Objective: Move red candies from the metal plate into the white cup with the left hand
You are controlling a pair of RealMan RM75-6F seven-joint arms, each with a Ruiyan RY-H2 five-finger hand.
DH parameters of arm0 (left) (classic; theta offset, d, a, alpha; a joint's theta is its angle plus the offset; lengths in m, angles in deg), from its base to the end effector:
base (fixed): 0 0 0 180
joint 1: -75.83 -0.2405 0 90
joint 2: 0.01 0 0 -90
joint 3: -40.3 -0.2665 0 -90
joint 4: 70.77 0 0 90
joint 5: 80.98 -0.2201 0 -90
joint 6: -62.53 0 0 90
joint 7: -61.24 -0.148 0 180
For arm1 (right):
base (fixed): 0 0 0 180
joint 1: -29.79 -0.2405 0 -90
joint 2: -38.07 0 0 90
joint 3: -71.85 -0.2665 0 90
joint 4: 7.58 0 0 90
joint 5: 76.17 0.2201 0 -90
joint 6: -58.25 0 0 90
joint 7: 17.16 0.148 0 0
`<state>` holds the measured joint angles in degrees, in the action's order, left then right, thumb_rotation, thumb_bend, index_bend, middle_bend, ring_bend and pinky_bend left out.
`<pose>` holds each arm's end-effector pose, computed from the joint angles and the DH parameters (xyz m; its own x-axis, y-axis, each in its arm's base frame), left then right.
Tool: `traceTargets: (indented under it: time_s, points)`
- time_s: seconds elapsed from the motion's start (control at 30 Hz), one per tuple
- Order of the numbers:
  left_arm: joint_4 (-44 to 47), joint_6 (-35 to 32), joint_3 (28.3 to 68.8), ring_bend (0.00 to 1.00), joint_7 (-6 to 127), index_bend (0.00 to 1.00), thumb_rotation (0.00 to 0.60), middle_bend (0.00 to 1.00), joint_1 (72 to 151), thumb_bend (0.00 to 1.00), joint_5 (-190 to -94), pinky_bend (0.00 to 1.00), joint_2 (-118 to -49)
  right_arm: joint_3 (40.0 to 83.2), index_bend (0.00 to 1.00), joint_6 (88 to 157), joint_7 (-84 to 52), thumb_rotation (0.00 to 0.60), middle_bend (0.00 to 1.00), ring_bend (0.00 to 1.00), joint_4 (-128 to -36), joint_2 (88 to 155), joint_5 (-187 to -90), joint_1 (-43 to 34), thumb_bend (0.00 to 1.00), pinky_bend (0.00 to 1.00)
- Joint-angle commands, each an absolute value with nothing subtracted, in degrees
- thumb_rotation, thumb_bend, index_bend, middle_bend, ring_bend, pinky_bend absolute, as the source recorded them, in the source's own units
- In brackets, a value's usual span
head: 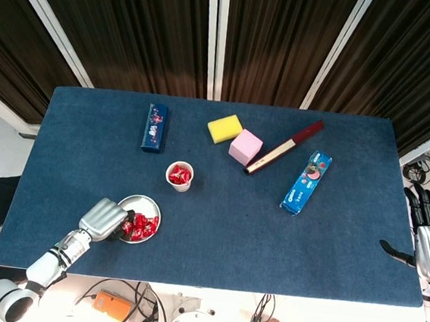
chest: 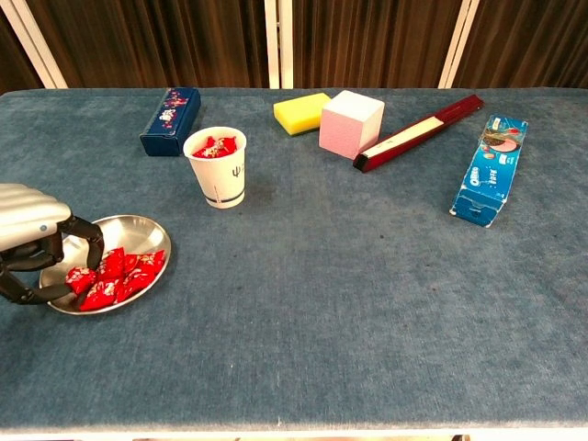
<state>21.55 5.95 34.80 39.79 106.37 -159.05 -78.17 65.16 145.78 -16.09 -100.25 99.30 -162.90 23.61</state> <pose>-0.2447 0.2504 -0.0080 0.6444 0.3744 0.6668 0.7504 -0.4777 -0.4569 -0.3112 -0.2077 0.1855 0.4091 0.1192 0.9047 -0.9077 -0.0481 0.4169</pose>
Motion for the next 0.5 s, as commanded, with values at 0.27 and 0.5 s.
traceTargets:
  time_s: [0.27, 0.5]
  points:
    - [21.6, 6.8, 35.4, 0.84, 43.5, 0.54, 0.600, 0.92, 106.3, 0.40, -159.6, 0.84, -77.6, 65.1, 0.00, 145.9, -16.0, 0.600, 0.01, 0.00, -100.2, 99.4, -162.9, 23.6, 0.11, 0.00]
    - [24.6, 3.5, 38.9, 0.84, 47.8, 0.54, 0.600, 0.92, 106.5, 0.40, -161.0, 0.84, -75.1, 65.1, 0.00, 146.3, -15.8, 0.600, 0.01, 0.00, -100.3, 99.2, -163.1, 23.7, 0.11, 0.00]
